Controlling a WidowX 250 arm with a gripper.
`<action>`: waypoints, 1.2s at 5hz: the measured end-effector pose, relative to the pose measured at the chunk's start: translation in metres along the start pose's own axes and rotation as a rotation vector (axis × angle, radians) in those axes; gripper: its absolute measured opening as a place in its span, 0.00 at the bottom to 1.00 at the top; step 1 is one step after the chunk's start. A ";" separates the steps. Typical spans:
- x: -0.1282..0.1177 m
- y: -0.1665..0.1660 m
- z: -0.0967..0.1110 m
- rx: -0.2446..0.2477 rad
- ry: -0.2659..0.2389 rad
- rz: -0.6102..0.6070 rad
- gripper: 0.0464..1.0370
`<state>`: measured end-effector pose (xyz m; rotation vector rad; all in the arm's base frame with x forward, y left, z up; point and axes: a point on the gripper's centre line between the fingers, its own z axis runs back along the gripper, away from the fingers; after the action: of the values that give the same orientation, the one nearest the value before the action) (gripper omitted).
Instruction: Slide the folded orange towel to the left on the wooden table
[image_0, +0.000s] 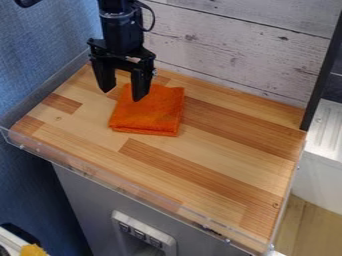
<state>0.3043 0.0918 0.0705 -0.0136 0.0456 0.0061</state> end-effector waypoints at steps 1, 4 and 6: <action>0.000 -0.004 0.000 0.002 0.007 -0.046 0.96; 0.020 -0.020 0.013 0.029 -0.037 -0.329 0.90; 0.032 -0.020 -0.007 0.038 -0.045 -0.479 0.31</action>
<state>0.3359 0.0723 0.0626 0.0139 -0.0037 -0.4735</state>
